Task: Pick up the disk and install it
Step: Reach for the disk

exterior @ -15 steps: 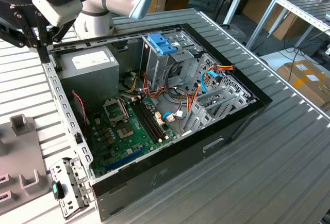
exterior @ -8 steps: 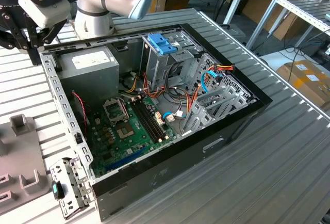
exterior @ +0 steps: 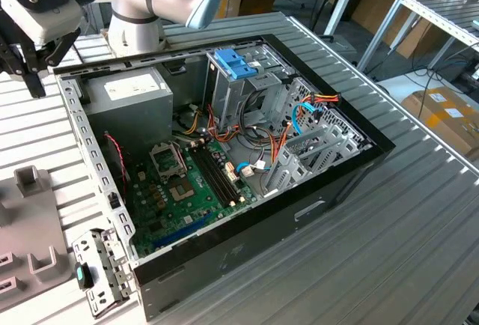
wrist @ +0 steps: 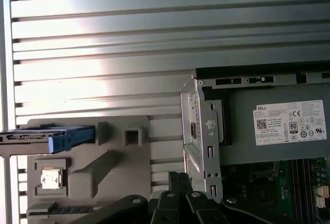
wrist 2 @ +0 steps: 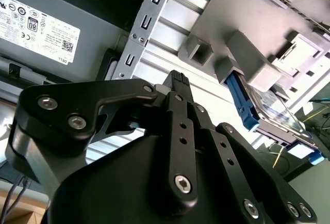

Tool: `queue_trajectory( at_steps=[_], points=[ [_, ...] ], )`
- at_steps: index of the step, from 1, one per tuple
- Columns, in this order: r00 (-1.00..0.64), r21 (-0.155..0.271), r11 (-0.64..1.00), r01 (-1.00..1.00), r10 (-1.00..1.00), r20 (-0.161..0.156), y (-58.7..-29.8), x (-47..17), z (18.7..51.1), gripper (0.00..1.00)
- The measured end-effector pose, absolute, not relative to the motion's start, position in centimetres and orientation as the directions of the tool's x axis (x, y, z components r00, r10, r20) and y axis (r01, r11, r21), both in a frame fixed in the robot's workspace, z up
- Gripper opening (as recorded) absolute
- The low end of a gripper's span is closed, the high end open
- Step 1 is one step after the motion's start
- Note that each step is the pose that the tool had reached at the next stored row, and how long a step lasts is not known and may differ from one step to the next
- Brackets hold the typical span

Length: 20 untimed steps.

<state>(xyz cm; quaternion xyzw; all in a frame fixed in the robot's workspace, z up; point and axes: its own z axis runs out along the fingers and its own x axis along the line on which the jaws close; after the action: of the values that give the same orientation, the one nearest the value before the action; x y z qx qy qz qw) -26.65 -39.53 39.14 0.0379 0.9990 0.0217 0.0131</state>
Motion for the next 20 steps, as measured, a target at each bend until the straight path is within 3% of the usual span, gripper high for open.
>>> queue_trajectory(
  at_steps=[20],
  points=[
    [-0.997, 0.044, 0.996, 0.075, 0.076, -0.025, -39.5, -32.4, 39.1, 0.11]
  ],
)
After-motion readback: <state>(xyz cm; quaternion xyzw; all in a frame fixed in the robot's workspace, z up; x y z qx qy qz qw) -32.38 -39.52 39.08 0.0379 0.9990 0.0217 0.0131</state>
